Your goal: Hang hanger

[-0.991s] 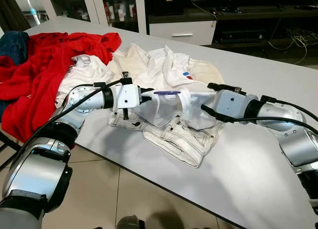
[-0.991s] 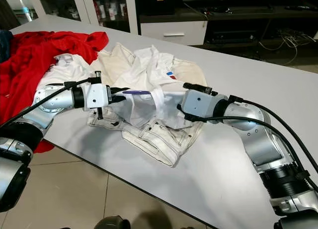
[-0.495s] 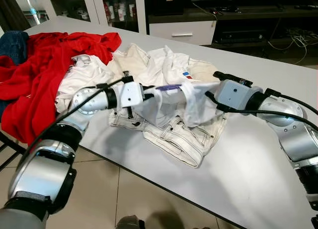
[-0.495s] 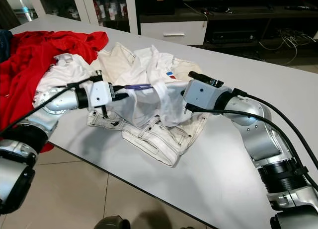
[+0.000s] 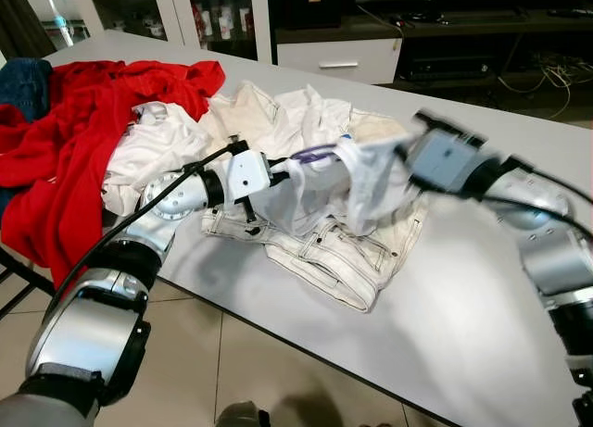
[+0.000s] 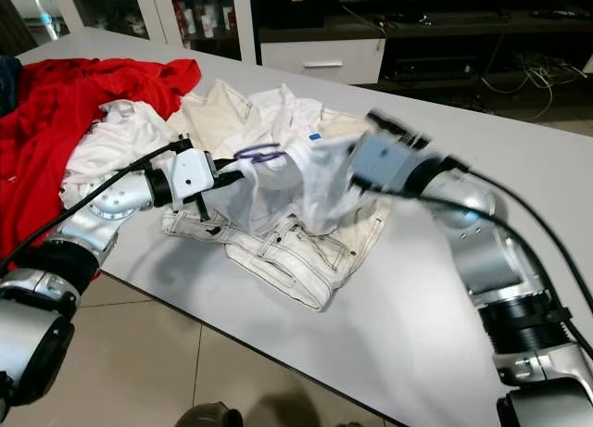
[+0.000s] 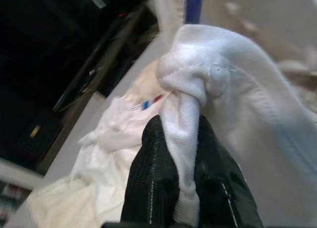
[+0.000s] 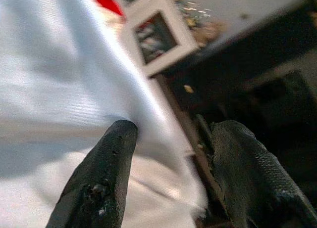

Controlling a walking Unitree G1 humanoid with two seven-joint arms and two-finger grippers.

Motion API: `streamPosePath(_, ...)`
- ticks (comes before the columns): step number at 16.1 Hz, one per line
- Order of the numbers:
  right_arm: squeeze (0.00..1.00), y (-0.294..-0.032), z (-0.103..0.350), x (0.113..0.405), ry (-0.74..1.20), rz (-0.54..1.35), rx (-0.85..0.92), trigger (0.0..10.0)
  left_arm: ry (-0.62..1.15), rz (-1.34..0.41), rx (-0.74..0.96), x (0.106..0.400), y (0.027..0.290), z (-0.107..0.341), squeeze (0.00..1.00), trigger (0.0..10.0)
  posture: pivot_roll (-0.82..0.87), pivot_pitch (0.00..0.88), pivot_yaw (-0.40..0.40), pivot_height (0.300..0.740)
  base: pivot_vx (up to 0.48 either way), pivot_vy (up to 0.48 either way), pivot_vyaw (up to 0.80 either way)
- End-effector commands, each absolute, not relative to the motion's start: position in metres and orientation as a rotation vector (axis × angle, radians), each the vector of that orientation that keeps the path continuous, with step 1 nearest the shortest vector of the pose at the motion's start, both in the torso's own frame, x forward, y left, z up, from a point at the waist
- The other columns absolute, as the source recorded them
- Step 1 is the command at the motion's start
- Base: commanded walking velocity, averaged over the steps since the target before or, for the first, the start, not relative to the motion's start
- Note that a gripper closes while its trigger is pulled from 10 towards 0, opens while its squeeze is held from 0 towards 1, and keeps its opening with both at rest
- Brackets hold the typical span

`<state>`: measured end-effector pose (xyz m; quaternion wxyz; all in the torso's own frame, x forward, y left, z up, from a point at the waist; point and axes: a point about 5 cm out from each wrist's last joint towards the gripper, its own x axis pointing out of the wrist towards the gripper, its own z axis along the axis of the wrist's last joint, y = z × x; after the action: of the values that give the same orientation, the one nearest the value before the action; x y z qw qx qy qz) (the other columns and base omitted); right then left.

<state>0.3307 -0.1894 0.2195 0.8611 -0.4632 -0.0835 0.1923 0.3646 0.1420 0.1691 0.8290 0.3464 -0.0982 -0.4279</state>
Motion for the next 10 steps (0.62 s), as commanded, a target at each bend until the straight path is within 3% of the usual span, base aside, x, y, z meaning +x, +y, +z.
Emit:
streamPosePath(1, 0.0, -0.202, 0.233, 0.336, -0.206, 0.271, -0.924, 10.0, -0.229, -0.81, 0.653, 0.37, 0.146, 0.177, 0.0, 10.0, 0.13, 0.0, 0.044, 0.74, 0.0, 0.0, 0.0)
streamPosePath(3, 0.0, -0.211, 0.241, 0.338, -0.232, 0.153, -0.876, 10.0, -0.208, -0.752, 0.581, 0.372, 0.146, 0.174, 0.0, 10.0, 0.13, 0.0, 0.044, 0.74, 0.0, 0.0, 0.0)
streamPosePath(5, 0.0, -0.225, 0.241, 0.341, -0.221, -0.01, -0.698, 10.0, -0.208, -0.659, 0.439, 0.375, 0.143, 0.176, 0.0, 10.0, 0.13, 0.0, 0.044, 0.74, 0.0, 0.0, 0.0)
streamPosePath(10, 0.0, -0.208, 0.22, 0.338, -0.187, 0.023, -0.435, 10.0, -0.265, -0.443, 0.105, 0.379, 0.123, 0.207, 0.0, 10.0, 0.14, 0.0, 0.051, 0.74, 0.0, 0.0, 0.0)
